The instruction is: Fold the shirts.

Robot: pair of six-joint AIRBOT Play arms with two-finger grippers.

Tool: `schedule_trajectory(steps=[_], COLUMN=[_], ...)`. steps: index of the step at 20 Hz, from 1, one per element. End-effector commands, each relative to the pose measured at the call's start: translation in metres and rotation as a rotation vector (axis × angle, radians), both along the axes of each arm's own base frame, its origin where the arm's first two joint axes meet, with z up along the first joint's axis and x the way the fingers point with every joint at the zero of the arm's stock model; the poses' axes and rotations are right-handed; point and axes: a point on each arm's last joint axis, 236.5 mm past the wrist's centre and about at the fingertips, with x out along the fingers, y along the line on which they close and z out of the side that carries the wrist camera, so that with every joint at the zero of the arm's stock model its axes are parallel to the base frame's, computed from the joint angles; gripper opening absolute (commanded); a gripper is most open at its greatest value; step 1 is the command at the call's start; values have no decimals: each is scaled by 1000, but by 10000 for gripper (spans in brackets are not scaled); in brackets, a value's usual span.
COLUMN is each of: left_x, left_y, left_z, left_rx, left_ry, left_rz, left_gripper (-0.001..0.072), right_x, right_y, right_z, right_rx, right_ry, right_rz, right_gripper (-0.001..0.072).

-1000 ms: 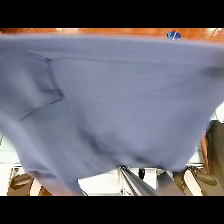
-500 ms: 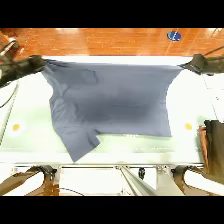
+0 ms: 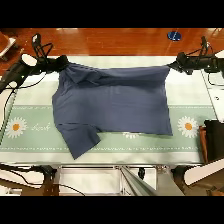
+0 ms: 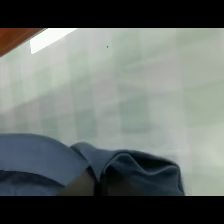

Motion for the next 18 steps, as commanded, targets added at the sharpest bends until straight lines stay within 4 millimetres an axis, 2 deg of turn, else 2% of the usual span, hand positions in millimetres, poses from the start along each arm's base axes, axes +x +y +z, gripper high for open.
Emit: schedule_trajectory(steps=[1,3,5,6,8,10,11,13,14,15,16,18], left_x=[-9,-37,-82,-107,-140,-158,-164,-169,-171,-176,-182,-193], left_y=[4,10,14,16,22,21,20,19,18,17,23,40], left_z=[4,5,-13,-26,-53,-75,-83,-89,-87,-83,-79,-69], left_rx=[-23,-24,-29,-31,-6,-20,-27,-34,-39,-44,-25,20], left_ry=[66,152,316,417,539,605,628,647,658,677,706,744], left_rz=[-46,-135,-259,-304,-336,-336,-335,-336,-342,-357,-361,-333], left_gripper=[19,19,19,19,19,19,19,34,227,505,510,509], right_x=[-9,-29,-59,-76,-103,-117,-120,-118,-117,-119,-124,-135], right_y=[3,9,17,15,0,-8,-4,-1,3,5,3,-14], right_z=[-6,-3,-5,-13,-41,-62,-67,-72,-70,-65,-59,-40], right_rx=[19,51,59,33,-73,-131,-131,-125,-101,-90,-98,-172], right_ry=[34,83,147,204,337,418,427,430,442,445,450,450], right_rz=[57,123,244,292,319,309,310,290,261,272,279,282], right_gripper=[16,16,16,16,16,16,16,38,236,408,406,405])
